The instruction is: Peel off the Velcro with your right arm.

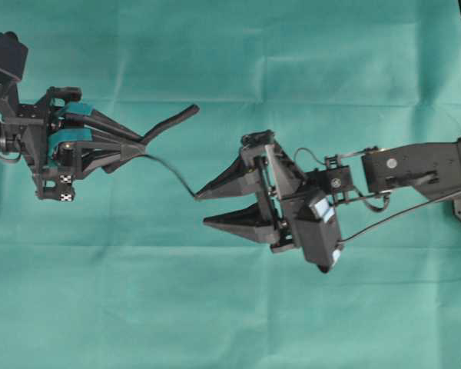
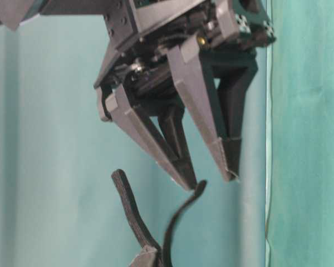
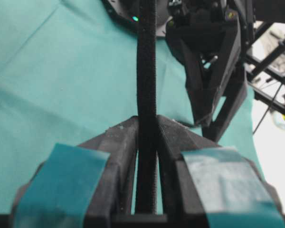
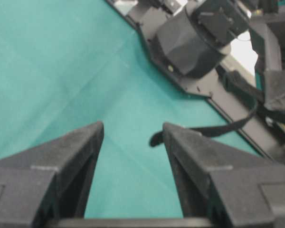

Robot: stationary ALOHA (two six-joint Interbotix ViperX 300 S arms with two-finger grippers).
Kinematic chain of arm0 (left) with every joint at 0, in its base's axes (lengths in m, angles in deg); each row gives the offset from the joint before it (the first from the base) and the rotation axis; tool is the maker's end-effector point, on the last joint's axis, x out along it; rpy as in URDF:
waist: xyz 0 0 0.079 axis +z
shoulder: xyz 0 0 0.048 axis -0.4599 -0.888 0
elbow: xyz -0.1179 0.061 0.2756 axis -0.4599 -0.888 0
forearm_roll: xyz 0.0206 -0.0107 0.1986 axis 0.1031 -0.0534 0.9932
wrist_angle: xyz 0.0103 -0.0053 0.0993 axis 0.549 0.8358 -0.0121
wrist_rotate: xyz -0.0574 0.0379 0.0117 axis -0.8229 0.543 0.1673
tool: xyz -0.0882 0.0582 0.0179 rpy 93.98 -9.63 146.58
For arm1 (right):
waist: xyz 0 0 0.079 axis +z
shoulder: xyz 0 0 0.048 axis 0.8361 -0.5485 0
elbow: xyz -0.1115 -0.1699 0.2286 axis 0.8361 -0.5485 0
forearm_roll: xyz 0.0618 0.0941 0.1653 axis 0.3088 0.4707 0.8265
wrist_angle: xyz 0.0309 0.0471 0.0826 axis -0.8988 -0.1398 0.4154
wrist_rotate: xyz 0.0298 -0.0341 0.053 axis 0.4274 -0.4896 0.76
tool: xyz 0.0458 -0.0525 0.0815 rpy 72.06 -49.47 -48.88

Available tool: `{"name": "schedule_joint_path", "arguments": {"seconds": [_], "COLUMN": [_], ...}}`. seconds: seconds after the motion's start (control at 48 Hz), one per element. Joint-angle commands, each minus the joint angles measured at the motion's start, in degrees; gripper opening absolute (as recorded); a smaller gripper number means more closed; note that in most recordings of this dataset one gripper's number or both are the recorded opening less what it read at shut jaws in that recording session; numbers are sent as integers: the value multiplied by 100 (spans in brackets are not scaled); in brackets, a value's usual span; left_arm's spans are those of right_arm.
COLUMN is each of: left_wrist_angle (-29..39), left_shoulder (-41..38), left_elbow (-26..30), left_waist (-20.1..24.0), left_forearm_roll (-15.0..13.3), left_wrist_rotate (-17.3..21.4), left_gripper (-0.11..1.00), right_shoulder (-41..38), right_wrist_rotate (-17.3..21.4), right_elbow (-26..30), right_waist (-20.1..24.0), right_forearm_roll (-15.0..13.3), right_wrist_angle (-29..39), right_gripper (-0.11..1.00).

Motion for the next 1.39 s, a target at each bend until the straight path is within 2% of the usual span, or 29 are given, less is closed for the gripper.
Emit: {"name": "schedule_joint_path", "arguments": {"seconds": [0.0,0.562,0.833,0.895,0.978,1.082,1.374], "left_wrist_angle": [-62,-18,-18,-18,35,211,325], "left_shoulder": [62,387,387,387,369,325,352], "left_elbow": [35,-185,-185,-185,-185,-149,-132], "left_waist": [0,-44,-44,-44,-53,-70,-70], "left_forearm_roll": [-9,9,9,18,44,53,53], "left_wrist_rotate": [0,123,141,149,193,404,1178], "left_gripper": [10,10,10,10,10,10,10], "right_shoulder": [255,1002,1151,1151,1169,1222,1327], "right_wrist_rotate": [0,9,9,26,149,360,984], "right_elbow": [-35,-958,-1134,-1134,-1116,-1134,-1195], "right_waist": [-53,-325,-360,-360,-360,-378,-387], "right_forearm_roll": [79,1090,1494,1644,2004,2259,2259], "right_wrist_angle": [-88,-677,-738,-738,-765,-844,-853], "right_gripper": [20,20,20,20,20,20,20]}}
